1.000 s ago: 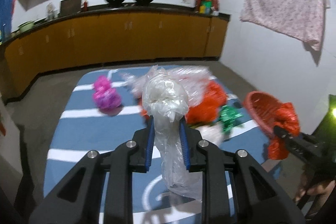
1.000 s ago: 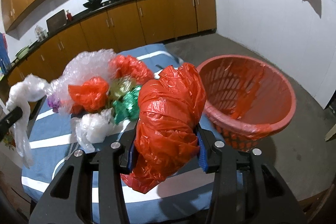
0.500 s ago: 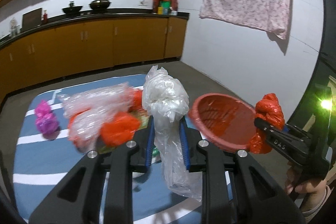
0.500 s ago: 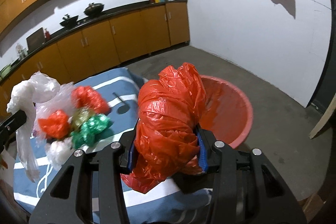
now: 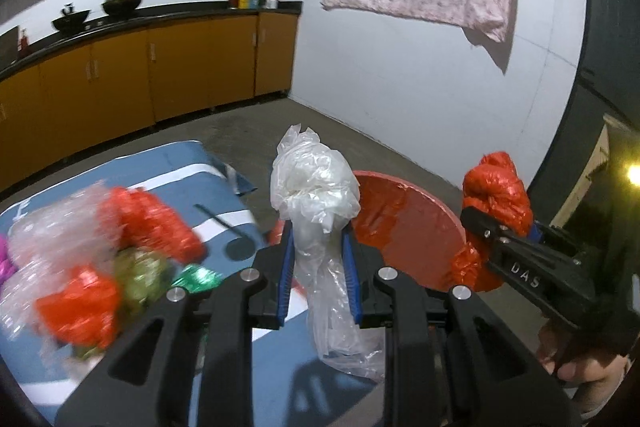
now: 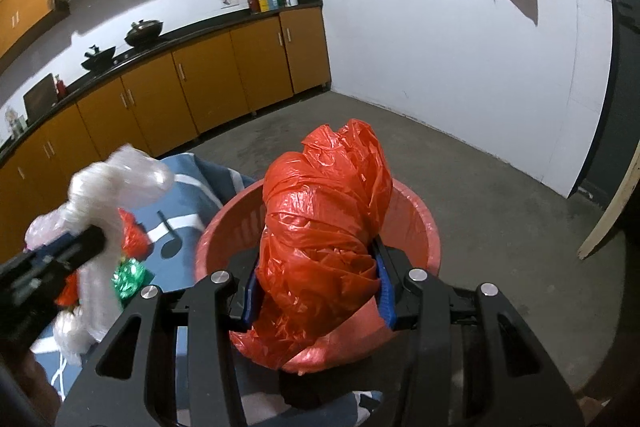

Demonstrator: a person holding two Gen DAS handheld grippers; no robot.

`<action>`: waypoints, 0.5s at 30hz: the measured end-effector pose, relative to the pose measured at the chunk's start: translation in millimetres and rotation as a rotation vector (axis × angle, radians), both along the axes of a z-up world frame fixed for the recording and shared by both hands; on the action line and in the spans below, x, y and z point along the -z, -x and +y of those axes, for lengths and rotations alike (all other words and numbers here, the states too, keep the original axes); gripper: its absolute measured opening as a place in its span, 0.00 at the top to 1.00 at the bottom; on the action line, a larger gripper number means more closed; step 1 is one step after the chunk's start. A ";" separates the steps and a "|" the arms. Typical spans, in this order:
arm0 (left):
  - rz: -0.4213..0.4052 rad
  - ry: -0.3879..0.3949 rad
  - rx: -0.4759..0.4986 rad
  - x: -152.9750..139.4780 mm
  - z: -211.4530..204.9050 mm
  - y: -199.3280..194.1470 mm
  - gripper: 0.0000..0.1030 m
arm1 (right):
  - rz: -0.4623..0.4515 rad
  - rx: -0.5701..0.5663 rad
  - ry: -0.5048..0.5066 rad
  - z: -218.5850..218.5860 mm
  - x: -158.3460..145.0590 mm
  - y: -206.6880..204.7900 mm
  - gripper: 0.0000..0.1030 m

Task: Collect trash
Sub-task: 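Carry both bags over the orange wastebasket and open both tools to drop them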

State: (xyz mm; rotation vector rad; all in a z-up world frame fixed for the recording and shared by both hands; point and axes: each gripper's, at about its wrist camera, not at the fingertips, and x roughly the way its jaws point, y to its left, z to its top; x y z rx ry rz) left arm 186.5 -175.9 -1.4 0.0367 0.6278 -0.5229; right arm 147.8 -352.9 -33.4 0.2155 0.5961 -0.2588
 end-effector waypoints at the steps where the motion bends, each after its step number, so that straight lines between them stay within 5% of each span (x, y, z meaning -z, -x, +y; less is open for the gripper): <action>1: 0.003 -0.006 0.012 3.2 -7.2 -4.6 0.77 | -0.001 0.003 -0.007 -3.0 0.7 -3.2 0.56; 10: 0.049 -0.014 0.063 24.0 -44.1 -41.0 0.74 | -0.035 0.025 -0.058 -30.3 -2.1 -26.8 0.55; 15: 0.089 -0.020 0.044 35.0 -46.7 -58.5 0.59 | -0.060 0.023 -0.126 -47.6 0.2 -34.4 0.36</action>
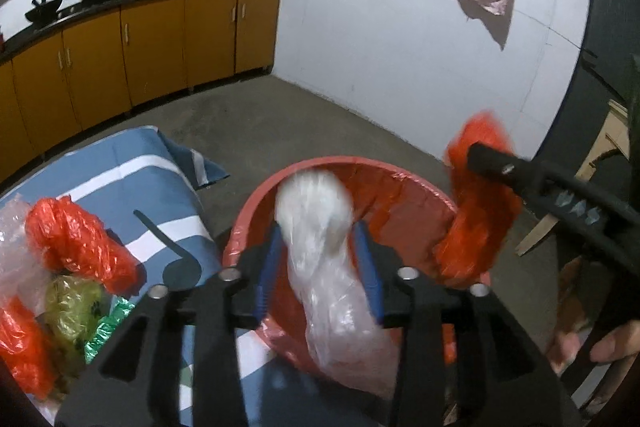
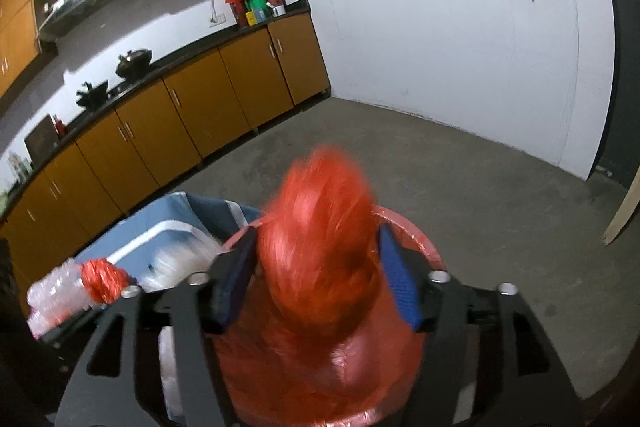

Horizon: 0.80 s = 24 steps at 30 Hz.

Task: Collect trash
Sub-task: 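Carry both bags over the orange wastebasket and open both tools to drop them, then grasp the green bag with the right tool while the left tool grasps the bubble wrap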

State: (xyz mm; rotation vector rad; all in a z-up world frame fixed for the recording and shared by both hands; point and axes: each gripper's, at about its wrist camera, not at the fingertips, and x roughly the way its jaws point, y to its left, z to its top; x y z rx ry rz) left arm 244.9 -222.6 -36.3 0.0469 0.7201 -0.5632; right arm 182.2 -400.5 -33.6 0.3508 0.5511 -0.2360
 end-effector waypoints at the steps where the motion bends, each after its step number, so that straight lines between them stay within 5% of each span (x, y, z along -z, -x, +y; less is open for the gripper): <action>1: 0.006 0.001 -0.005 1.1 0.9 -1.7 0.58 | -0.001 0.001 -0.003 -1.3 0.1 0.9 0.34; 7: 0.003 -0.002 -0.073 -1.9 23.7 1.6 0.41 | -0.002 0.030 0.009 -3.4 2.2 20.2 0.28; 13: -0.085 -0.038 -0.160 -24.5 56.6 32.4 0.30 | 0.015 0.012 0.072 13.9 -0.2 34.4 0.28; 24: -0.181 -0.055 -0.353 -60.7 152.0 92.8 0.29 | -0.010 -0.125 0.159 90.8 -21.2 51.2 0.28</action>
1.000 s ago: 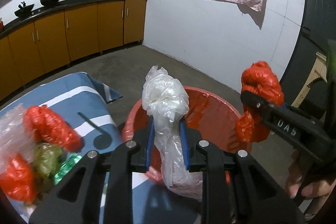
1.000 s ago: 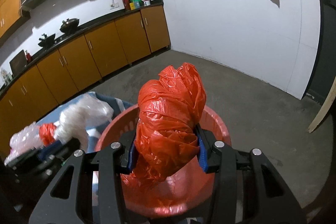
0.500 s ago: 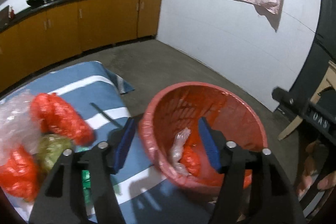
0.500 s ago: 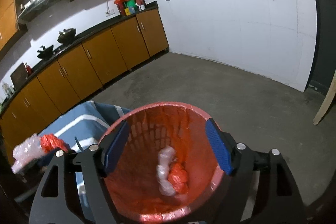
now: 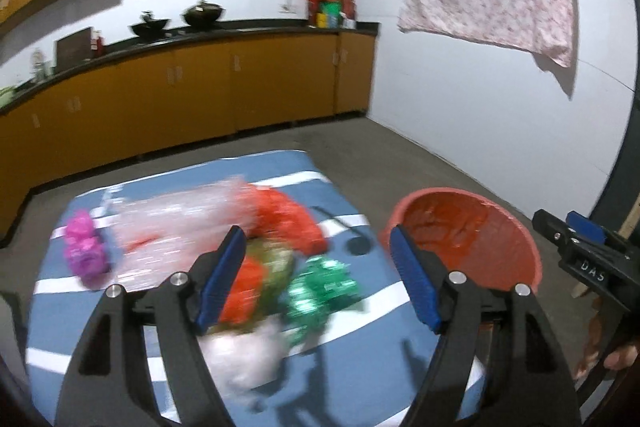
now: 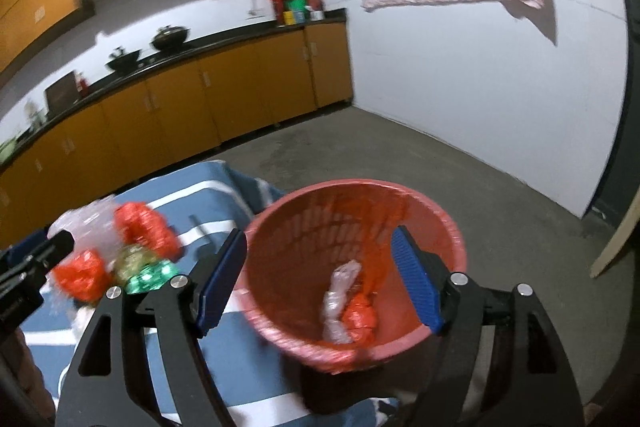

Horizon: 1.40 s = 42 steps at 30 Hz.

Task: Collect trash
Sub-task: 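Grasp the green bag with the right tool while the left tool grasps the bubble wrap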

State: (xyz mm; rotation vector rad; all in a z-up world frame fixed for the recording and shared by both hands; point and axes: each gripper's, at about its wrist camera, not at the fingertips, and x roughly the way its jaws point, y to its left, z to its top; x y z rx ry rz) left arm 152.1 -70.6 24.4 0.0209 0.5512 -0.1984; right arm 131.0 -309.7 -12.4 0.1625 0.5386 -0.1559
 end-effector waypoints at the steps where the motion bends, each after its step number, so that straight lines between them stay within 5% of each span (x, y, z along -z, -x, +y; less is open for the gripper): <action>1: -0.008 -0.008 -0.028 -0.6 13.8 5.6 0.29 | 0.001 -0.020 0.006 8.8 -0.8 0.3 0.28; 16: 0.027 -0.017 -0.323 15.8 150.3 32.7 0.29 | 0.081 -0.228 0.020 113.4 21.5 -7.8 0.40; 30: 0.014 0.004 -0.326 25.5 165.3 32.8 0.29 | 0.211 -0.306 0.057 182.3 68.1 -52.3 0.61; 35: 0.006 0.010 -0.278 24.4 150.0 27.5 0.29 | 0.260 -0.306 0.060 181.3 82.9 -55.0 0.86; 42: 0.001 0.008 -0.200 21.0 122.3 13.2 0.29 | 0.227 -0.320 0.025 166.8 74.8 -40.5 0.92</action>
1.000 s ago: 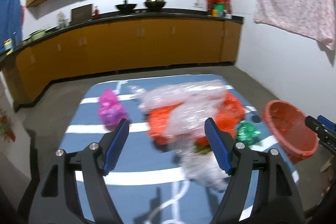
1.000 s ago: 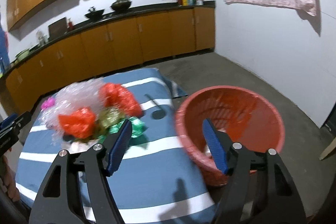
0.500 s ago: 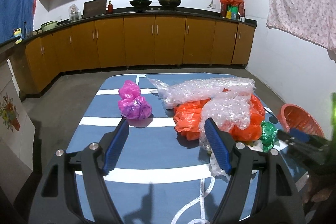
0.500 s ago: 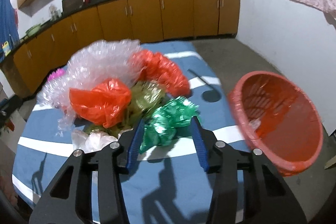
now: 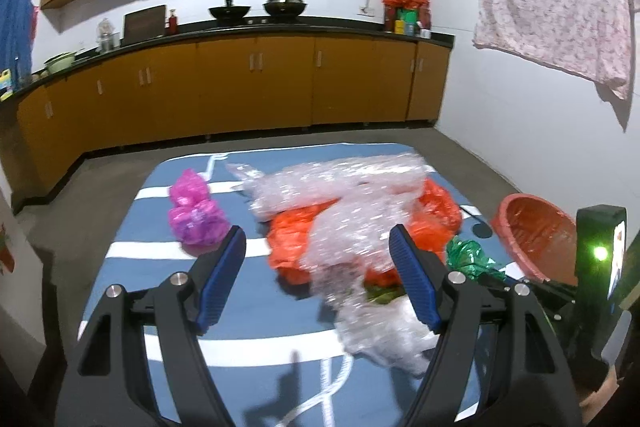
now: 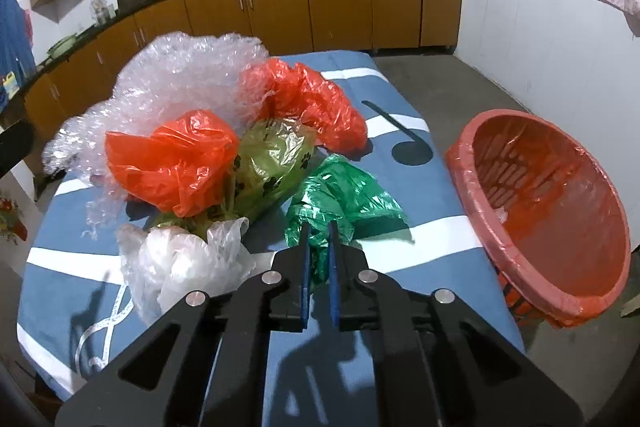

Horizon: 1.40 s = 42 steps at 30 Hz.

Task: Collect trash
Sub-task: 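Grasp the green bag with the right tool while the left tool grasps the bubble wrap, then carry the green bag and bubble wrap over the wastebasket and release both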

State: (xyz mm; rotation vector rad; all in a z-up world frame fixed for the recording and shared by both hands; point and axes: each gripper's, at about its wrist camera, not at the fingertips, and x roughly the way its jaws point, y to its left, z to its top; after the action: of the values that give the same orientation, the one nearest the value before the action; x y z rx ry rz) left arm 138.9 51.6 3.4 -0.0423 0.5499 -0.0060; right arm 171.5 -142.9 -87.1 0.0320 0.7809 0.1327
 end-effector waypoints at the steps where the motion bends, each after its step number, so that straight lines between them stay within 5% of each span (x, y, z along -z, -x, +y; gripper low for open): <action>1: 0.003 -0.011 0.012 0.4 -4.8 -3.0 0.29 | -0.002 0.000 -0.004 -2.0 -1.1 1.1 0.92; 5: 0.024 -0.065 0.022 8.8 -18.4 -16.3 0.30 | -0.006 0.004 -0.021 -8.7 -4.2 7.6 0.92; 7: 0.039 -0.077 0.021 12.9 -20.6 -22.1 0.44 | -0.008 0.001 -0.024 -9.8 -5.2 10.6 0.92; 12: 0.094 -0.090 0.040 24.6 -23.3 -39.1 0.56 | -0.008 0.001 -0.032 -14.2 -6.8 12.8 0.92; 15: 0.108 -0.075 0.049 28.7 -20.5 -39.9 0.56 | -0.010 0.005 -0.040 -17.7 -8.3 14.5 0.92; 18: 0.099 -0.055 0.058 28.0 -18.5 -36.2 0.39 | -0.011 0.008 -0.040 -20.2 -9.6 15.5 0.92; 21: 0.098 -0.063 0.056 27.8 -18.6 -38.4 0.38 | -0.012 0.008 -0.040 -21.0 -9.4 16.1 0.92; 26: 0.170 -0.035 0.080 38.0 -17.7 -51.6 0.86 | -0.014 0.011 -0.041 -20.6 -10.7 18.0 0.92; 42: 0.049 0.023 0.098 -7.4 4.7 6.9 0.90 | -0.061 0.010 -0.059 -22.5 -29.0 35.6 0.92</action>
State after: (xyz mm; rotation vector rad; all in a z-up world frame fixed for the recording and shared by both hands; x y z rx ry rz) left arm 132.0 56.4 10.7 -0.0381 0.6003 -0.1066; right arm 135.9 -165.4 -58.1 0.0869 0.7162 0.1469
